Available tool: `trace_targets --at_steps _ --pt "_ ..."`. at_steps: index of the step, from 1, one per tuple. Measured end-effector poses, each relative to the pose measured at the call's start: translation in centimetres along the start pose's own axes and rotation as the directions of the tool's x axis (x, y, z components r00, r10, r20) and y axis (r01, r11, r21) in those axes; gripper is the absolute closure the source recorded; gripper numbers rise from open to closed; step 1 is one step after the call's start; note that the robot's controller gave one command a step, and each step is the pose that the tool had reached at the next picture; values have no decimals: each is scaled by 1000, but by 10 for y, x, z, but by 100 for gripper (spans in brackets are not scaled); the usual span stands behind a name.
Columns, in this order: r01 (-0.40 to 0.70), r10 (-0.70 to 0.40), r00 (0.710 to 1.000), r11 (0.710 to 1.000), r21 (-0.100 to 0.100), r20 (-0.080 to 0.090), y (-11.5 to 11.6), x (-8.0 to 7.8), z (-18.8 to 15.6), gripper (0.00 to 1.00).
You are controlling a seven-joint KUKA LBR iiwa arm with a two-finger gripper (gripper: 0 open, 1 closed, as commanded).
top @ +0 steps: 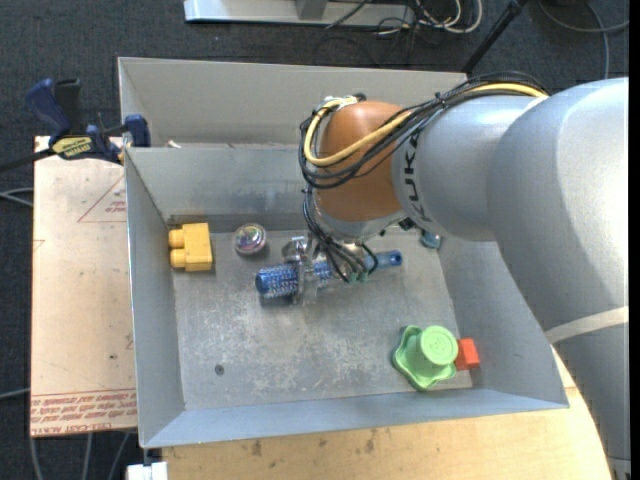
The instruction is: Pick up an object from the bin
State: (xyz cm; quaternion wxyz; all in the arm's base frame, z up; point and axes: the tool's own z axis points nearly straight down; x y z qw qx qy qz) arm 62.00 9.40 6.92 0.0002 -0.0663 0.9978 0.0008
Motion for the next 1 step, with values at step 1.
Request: trace_targets --at_steps 1 --pt "69 -69 998 998 1 10 7 -2 -164 100"
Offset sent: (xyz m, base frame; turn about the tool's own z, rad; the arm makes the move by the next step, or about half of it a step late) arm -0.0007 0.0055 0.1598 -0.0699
